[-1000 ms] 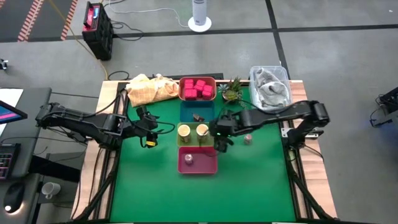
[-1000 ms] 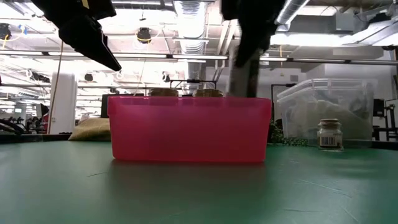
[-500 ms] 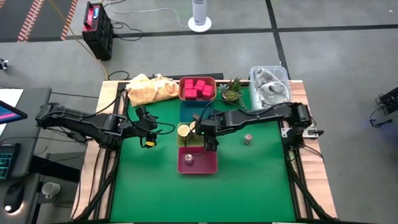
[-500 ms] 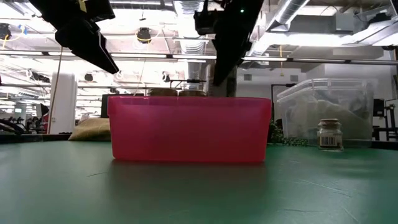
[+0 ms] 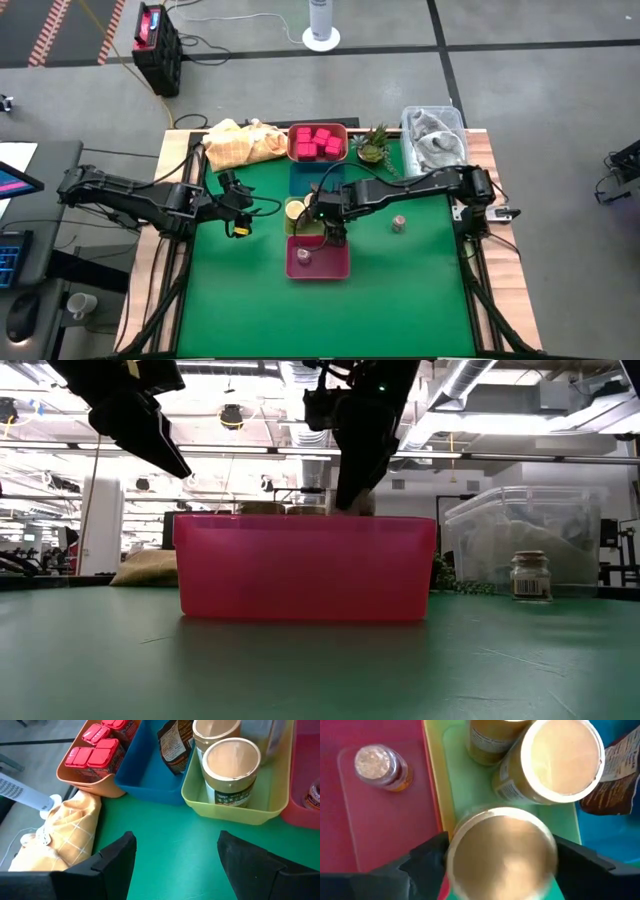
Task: Sort spices by type
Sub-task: Put the golden seasoning bottle into the yellow bin, then put the brown seasoning bottle into the red bin
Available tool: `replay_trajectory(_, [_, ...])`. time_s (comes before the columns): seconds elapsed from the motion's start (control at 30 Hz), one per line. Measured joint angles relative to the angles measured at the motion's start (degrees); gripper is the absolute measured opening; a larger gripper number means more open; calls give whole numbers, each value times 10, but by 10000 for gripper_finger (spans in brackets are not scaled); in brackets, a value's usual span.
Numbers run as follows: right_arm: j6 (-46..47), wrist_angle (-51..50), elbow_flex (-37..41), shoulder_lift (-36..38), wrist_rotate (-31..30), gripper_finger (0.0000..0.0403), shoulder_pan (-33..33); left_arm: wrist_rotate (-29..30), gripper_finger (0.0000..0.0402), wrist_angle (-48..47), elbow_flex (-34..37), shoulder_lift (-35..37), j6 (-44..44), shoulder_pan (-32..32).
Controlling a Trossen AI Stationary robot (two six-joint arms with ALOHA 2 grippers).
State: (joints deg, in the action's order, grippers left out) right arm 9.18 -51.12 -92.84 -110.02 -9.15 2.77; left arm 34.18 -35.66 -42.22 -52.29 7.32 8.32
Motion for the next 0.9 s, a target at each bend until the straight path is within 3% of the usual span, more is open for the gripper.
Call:
replay_trajectory(0.2, [-4, -8, 0, 1, 1, 378, -3, 0, 265, 0, 0, 0, 4, 0])
replay_trajectory(0.4, [16, -88, 18, 50, -14, 389, -4, -2, 265, -10, 0, 0, 13, 0])
replay_trajectory(0.67, [116, -89, 207, 170, 5, 376, -28, -10, 265, -15, 0, 0, 24, 0])
replay_trajectory(0.9, [206, -29, 356, 282, 9, 373, -31, -9, 265, -11, 0, 0, 13, 0])
